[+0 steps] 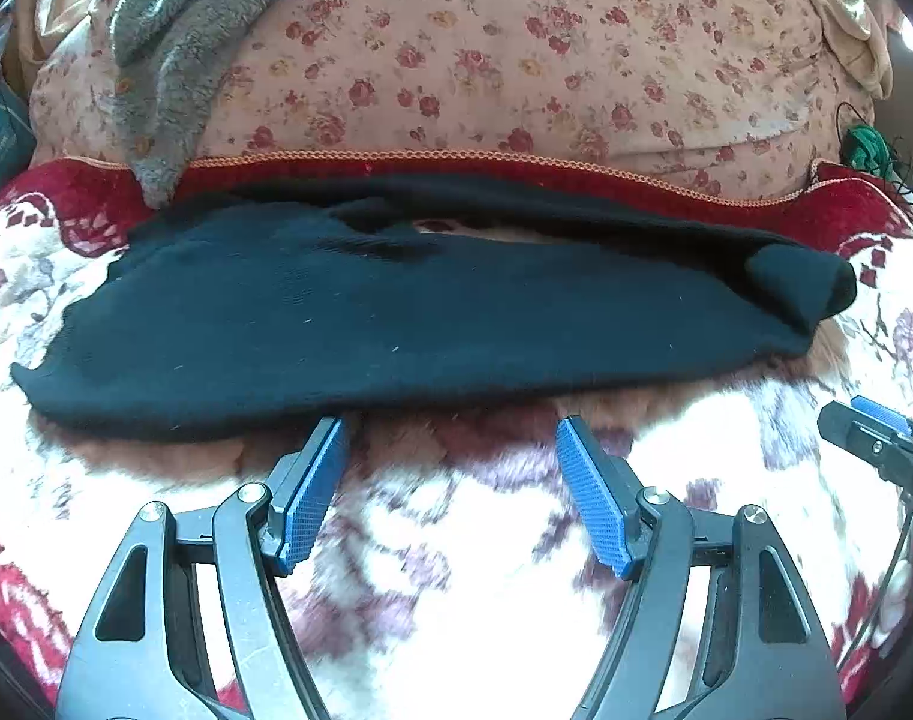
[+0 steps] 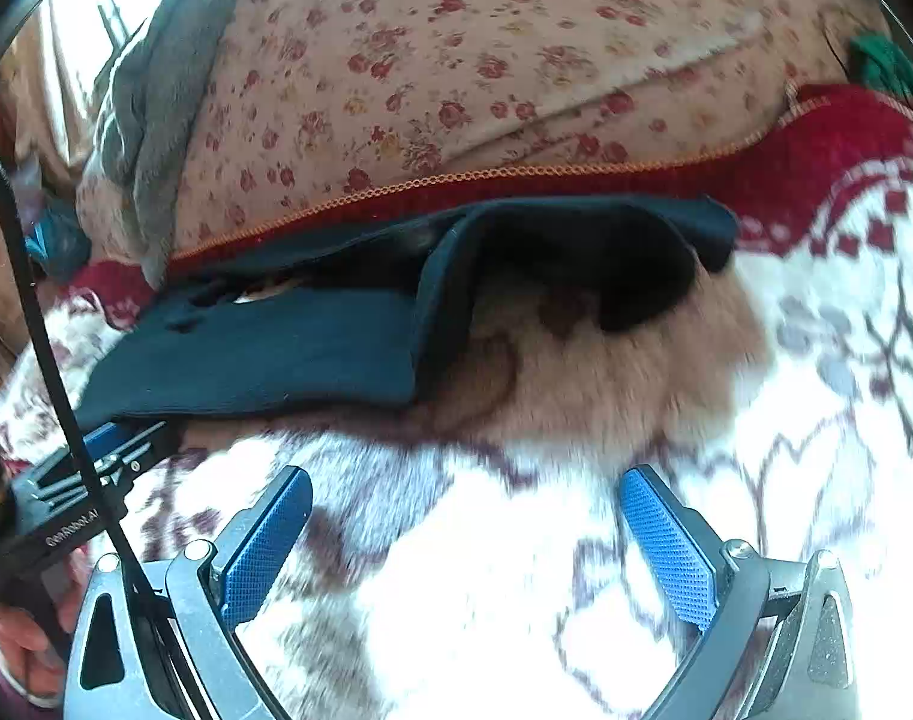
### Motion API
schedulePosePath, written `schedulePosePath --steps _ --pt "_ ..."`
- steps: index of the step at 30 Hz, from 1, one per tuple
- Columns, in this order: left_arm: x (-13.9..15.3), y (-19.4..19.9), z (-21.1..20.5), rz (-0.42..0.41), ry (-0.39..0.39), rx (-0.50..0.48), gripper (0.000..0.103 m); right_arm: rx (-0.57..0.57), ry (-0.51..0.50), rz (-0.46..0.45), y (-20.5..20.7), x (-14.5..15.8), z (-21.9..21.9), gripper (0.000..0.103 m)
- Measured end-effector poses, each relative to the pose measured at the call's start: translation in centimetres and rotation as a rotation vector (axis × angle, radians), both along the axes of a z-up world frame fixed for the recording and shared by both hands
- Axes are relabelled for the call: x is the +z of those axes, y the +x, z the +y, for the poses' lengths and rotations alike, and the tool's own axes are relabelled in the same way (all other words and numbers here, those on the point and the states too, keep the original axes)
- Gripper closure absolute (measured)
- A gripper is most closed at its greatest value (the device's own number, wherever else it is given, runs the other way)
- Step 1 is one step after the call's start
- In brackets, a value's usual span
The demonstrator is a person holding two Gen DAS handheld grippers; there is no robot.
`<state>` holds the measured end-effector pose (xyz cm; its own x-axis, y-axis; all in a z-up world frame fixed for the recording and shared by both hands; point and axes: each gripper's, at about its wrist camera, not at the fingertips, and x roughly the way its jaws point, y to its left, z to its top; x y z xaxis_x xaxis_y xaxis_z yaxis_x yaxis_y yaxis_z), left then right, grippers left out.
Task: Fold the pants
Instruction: 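Approach the black knit pants with both grippers open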
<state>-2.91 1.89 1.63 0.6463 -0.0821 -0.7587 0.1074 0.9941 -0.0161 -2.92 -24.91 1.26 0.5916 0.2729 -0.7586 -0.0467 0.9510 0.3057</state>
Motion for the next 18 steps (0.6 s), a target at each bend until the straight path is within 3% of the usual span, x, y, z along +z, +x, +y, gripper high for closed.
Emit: schedulePosePath --steps 4,7,14,18 --pt "1.1 -1.1 0.9 -0.016 0.003 0.026 0.031 -0.025 -0.017 0.039 -0.9 0.3 0.5 0.002" --pt "2.3 -1.8 1.5 -0.053 0.017 0.030 0.031 -0.043 -0.051 0.055 -1.0 0.7 0.9 0.012" --pt "4.0 -2.9 2.3 -0.095 0.013 0.045 0.031 -0.090 0.074 0.026 -2.6 1.9 0.2 0.024" --pt "4.0 -3.0 2.9 -0.066 -0.012 0.049 0.031 -0.097 0.142 0.015 -3.2 2.4 -0.3 0.025"
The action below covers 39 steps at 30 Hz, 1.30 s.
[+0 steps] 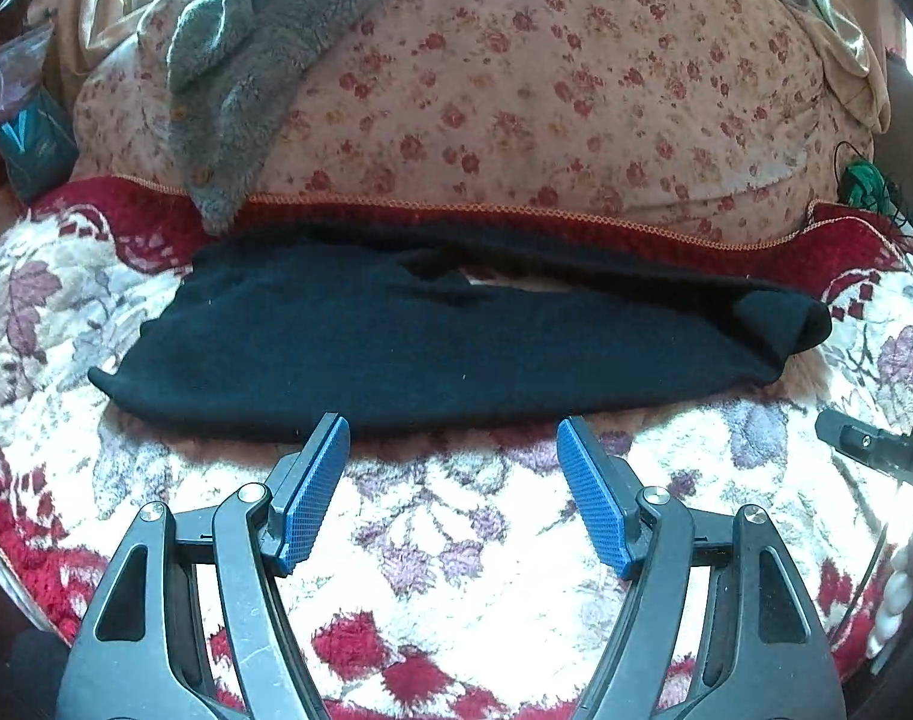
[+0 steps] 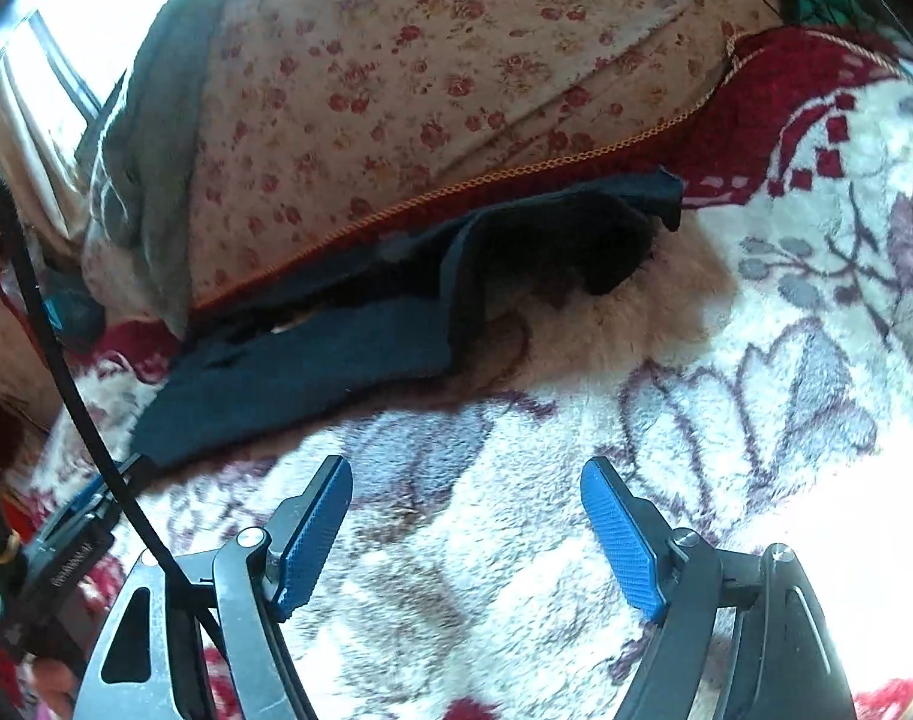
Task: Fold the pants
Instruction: 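Approach the black knit pants with both grippers open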
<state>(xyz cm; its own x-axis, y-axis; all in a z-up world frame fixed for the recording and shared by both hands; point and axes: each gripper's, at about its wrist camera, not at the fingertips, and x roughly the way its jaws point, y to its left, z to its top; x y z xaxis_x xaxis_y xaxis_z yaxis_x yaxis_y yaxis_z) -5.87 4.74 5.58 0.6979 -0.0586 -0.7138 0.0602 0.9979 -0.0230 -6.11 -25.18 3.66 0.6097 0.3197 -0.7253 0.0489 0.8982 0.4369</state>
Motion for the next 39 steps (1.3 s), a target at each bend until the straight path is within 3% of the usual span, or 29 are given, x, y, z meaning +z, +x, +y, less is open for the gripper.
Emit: schedulePosePath --steps 7,21,33,39 --pt "-0.4 0.0 3.5 0.025 -0.066 0.057 0.031 -0.062 0.034 -0.001 -0.3 0.1 -1.9 0.025" --pt "-1.3 0.5 10.2 0.047 -0.091 0.228 0.031 -0.056 0.097 0.013 3.9 -0.4 -1.8 0.025" --pt "-1.2 0.9 10.1 0.027 -0.056 0.235 0.031 -0.008 0.040 0.028 4.4 -0.9 -0.5 0.025" --pt "-1.4 1.1 11.2 0.038 -0.101 0.237 0.031 -0.015 0.053 0.025 4.5 -0.8 -0.9 0.025"
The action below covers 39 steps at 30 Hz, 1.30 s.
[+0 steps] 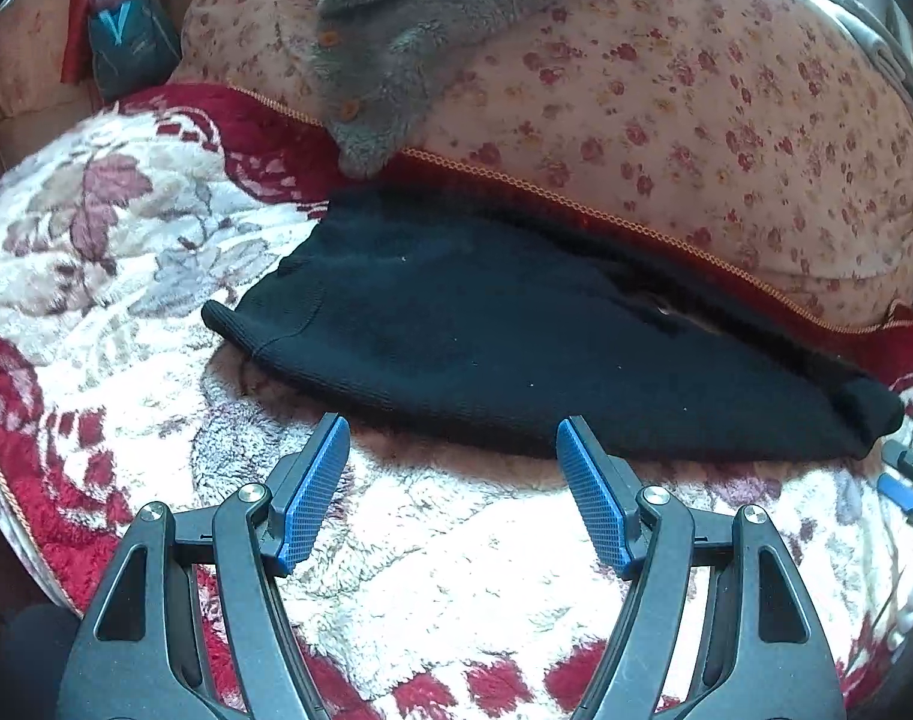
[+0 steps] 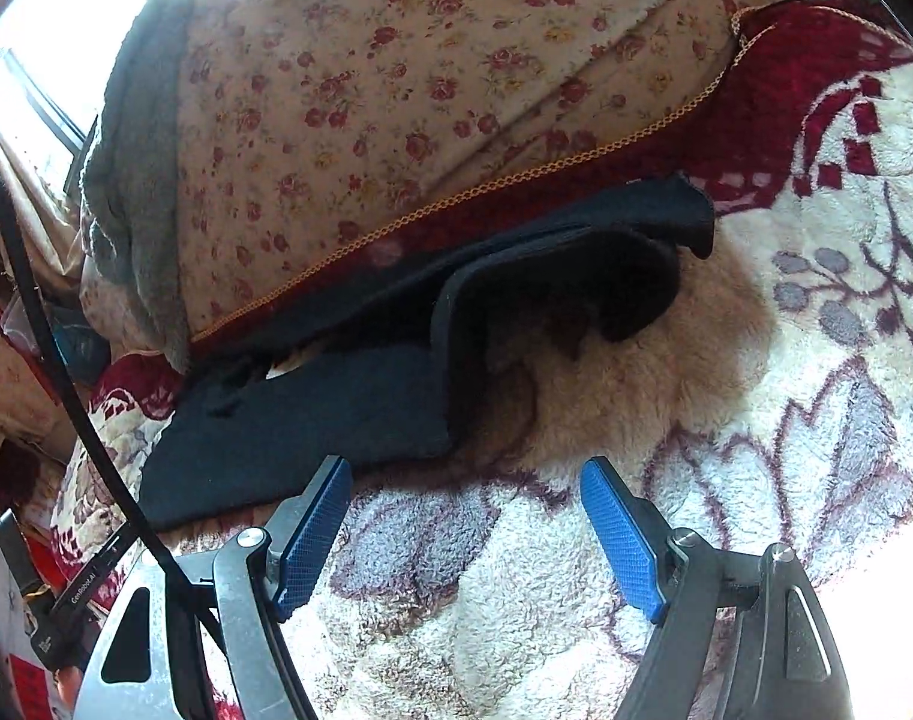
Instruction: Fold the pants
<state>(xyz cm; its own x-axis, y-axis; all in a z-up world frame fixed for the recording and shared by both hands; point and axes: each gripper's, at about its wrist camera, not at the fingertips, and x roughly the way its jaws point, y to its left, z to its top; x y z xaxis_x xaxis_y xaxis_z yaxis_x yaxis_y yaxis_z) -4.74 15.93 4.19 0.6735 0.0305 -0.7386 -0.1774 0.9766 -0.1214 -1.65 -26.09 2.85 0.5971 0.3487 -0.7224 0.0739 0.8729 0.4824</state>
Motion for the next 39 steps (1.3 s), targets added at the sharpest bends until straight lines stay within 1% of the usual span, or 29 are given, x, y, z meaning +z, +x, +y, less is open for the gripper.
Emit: schedulePosePath --steps 6,11,13,14,17,21,22,23,26,27,28,29,32,34,35,36,37,38,39 --pt "-0.6 0.5 1.4 0.024 -0.058 0.033 0.031 -0.011 0.008 -0.005 0.3 -0.1 -0.7 0.025" --pt "-1.3 0.9 1.6 0.039 -0.079 0.045 0.031 -0.042 0.027 -0.005 0.5 -0.2 -1.5 0.025" --pt "-1.8 1.2 1.7 0.049 -0.103 0.051 0.031 -0.051 0.031 -0.007 0.9 -0.1 -1.7 0.025" --pt "-2.0 1.4 1.6 0.051 -0.106 0.057 0.031 -0.054 0.034 -0.012 1.1 0.0 -1.8 0.025" --pt "-2.0 1.9 1.3 0.040 -0.083 0.059 0.031 -0.055 0.038 -0.013 2.2 0.1 -1.8 0.025" --pt "-1.9 2.8 1.2 0.039 -0.083 0.060 0.031 -0.073 0.080 -0.002 4.5 -0.8 -2.2 0.025" --pt "-1.9 2.9 1.2 0.038 -0.085 0.061 0.031 -0.079 0.090 -0.003 4.8 -1.0 -2.3 0.029" --pt "-1.9 3.2 1.3 0.040 -0.089 0.063 0.031 -0.087 0.114 -0.004 5.4 -1.3 -2.6 0.039" --pt "-2.0 3.8 1.6 0.035 -0.099 0.069 0.031 -0.096 0.184 0.004 6.9 -2.1 -3.3 0.050" --pt "-2.0 4.0 1.7 0.034 -0.100 0.074 0.031 -0.098 0.192 0.003 7.1 -2.2 -3.4 0.052" --pt "-2.1 4.2 1.7 0.033 -0.100 0.078 0.031 -0.100 0.198 -0.003 7.5 -2.3 -3.5 0.055" --pt "-2.1 4.4 1.7 0.034 -0.098 0.080 0.031 -0.097 0.199 -0.011 7.6 -2.3 -3.5 0.060" --pt "-2.2 5.0 1.4 0.035 -0.081 0.084 0.031 -0.072 0.192 -0.043 7.8 -2.2 -3.1 0.070" --pt "-2.2 5.4 1.2 0.035 -0.076 0.083 0.031 -0.052 0.172 -0.065 7.9 -2.0 -2.9 0.075" --pt "-2.1 5.6 1.2 0.028 -0.076 0.080 0.037 -0.040 0.157 -0.077 7.9 -1.8 -2.6 0.078" --pt "-2.0 5.7 1.2 0.018 -0.070 0.080 0.046 -0.033 0.151 -0.086 7.7 -1.7 -2.6 0.079" --pt "-1.9 5.9 1.3 0.019 -0.047 0.083 0.067 -0.029 0.148 -0.096 7.7 -1.5 -2.6 0.082" --pt "-2.0 6.2 1.5 0.027 -0.044 0.082 0.077 -0.028 0.148 -0.105 7.6 -1.5 -2.6 0.084" --pt "-2.1 6.3 2.0 0.033 -0.072 0.075 0.080 -0.028 0.149 -0.117 7.5 -1.3 -2.7 0.086"
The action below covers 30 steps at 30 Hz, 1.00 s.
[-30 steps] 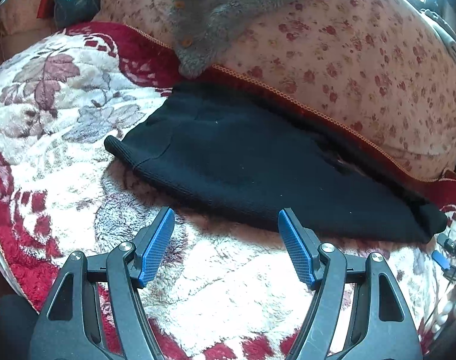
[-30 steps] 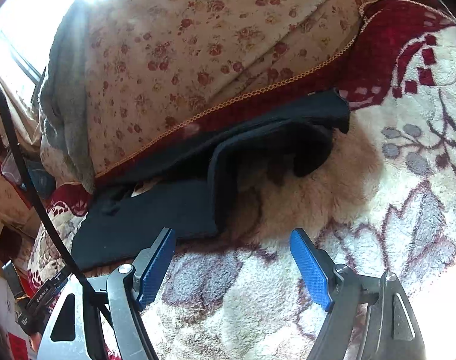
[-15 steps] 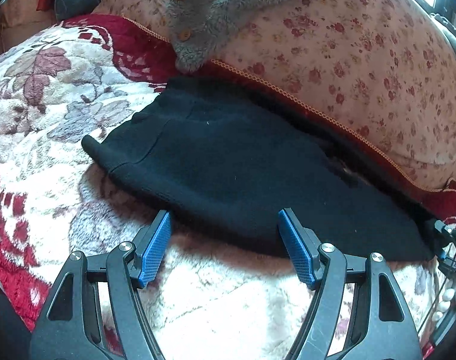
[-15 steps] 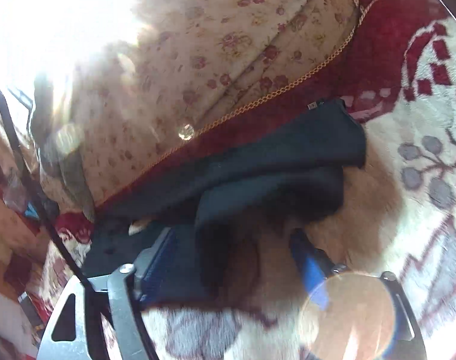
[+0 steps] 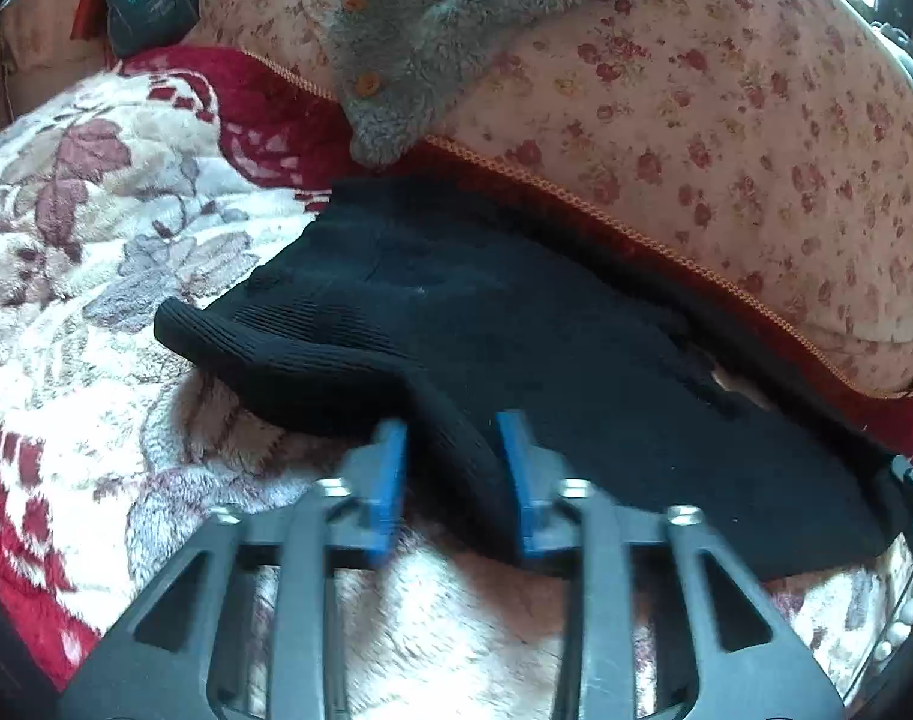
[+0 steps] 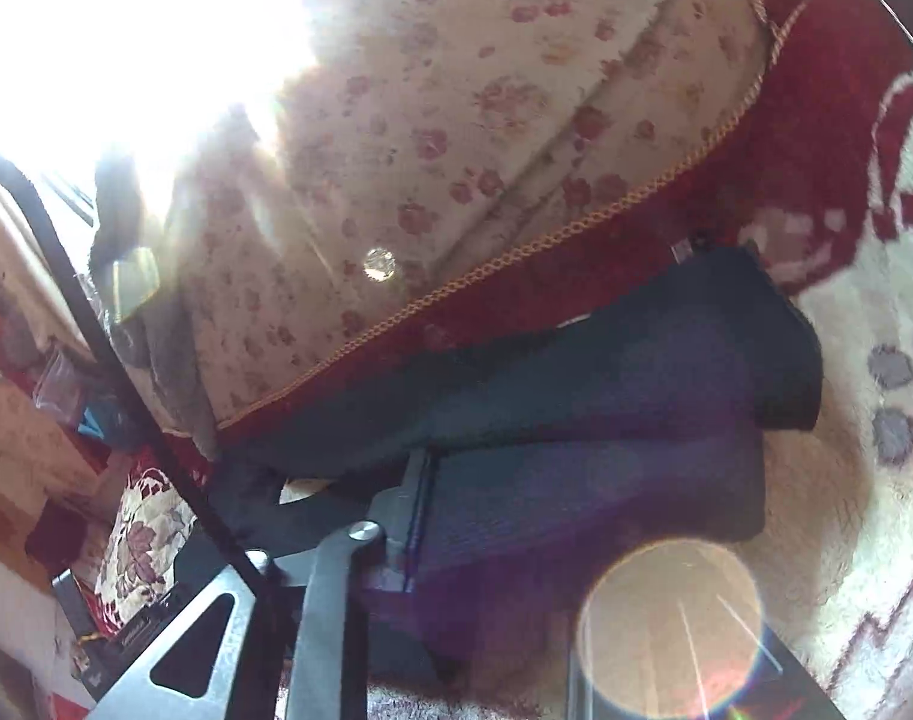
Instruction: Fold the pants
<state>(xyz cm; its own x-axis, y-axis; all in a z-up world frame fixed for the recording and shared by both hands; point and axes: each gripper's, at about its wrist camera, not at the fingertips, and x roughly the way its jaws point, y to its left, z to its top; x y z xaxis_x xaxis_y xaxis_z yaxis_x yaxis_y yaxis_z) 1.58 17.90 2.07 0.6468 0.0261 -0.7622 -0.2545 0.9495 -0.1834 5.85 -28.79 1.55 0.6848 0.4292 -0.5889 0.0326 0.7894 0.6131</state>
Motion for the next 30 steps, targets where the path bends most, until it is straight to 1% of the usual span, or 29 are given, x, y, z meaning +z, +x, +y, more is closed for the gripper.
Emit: schedulePosePath --steps 1,3,4,7,9,13,15,18,19,21,22,23,25,28,30 --pt "0.0 0.0 0.6 -0.003 -0.041 -0.007 0.087 0.004 0.019 -0.022 -0.1 0.2 -0.2 0.088" --pt "0.2 -0.2 1.2 -0.005 -0.075 -0.018 0.090 -0.001 0.039 -0.041 -0.5 0.3 -0.7 0.090" --pt "0.3 -0.4 1.3 -0.008 -0.081 -0.022 0.091 -0.006 0.044 -0.049 -0.8 0.4 -1.0 0.093" --pt "0.8 -1.2 0.9 -0.019 -0.058 -0.038 0.094 -0.022 0.047 -0.058 -1.8 0.5 -1.7 0.096" --pt "1.1 -1.8 0.8 -0.028 -0.050 -0.045 0.095 -0.032 0.061 -0.063 -2.7 0.6 -2.1 0.097" --pt "1.9 -2.5 0.9 -0.049 -0.078 -0.055 0.095 -0.035 0.036 -0.070 -4.5 1.5 -2.6 0.098" --pt "2.0 -2.5 0.7 -0.040 -0.071 -0.066 0.095 -0.033 0.039 -0.063 -4.8 1.5 -2.9 0.098" --pt "1.6 -2.5 0.8 -0.025 -0.091 -0.063 0.095 -0.021 0.066 -0.046 -4.7 1.1 -3.2 0.098" --pt "1.4 -2.5 0.9 -0.019 -0.102 -0.059 0.095 -0.025 0.083 -0.049 -4.7 1.1 -3.3 0.097" --pt "1.3 -2.6 1.1 -0.021 -0.117 -0.048 0.094 -0.026 0.087 -0.047 -4.4 1.1 -3.2 0.090" --pt "1.3 -2.6 1.1 -0.023 -0.123 -0.043 0.094 -0.032 0.065 -0.030 -4.0 1.1 -3.0 0.082" --pt "1.3 -2.6 1.1 -0.024 -0.125 -0.042 0.094 -0.032 0.060 -0.022 -3.7 1.1 -2.9 0.078" --pt "1.3 -2.5 0.9 -0.026 -0.117 -0.035 0.093 -0.030 0.061 -0.009 -3.1 0.9 -2.8 0.075" --pt "0.7 -2.2 0.6 -0.016 -0.107 -0.015 0.092 -0.047 0.068 0.006 -1.9 0.3 -2.9 0.075" --pt "0.2 -1.8 0.8 0.006 -0.118 -0.003 0.080 -0.046 0.088 0.011 -1.5 -0.3 -3.0 0.076"
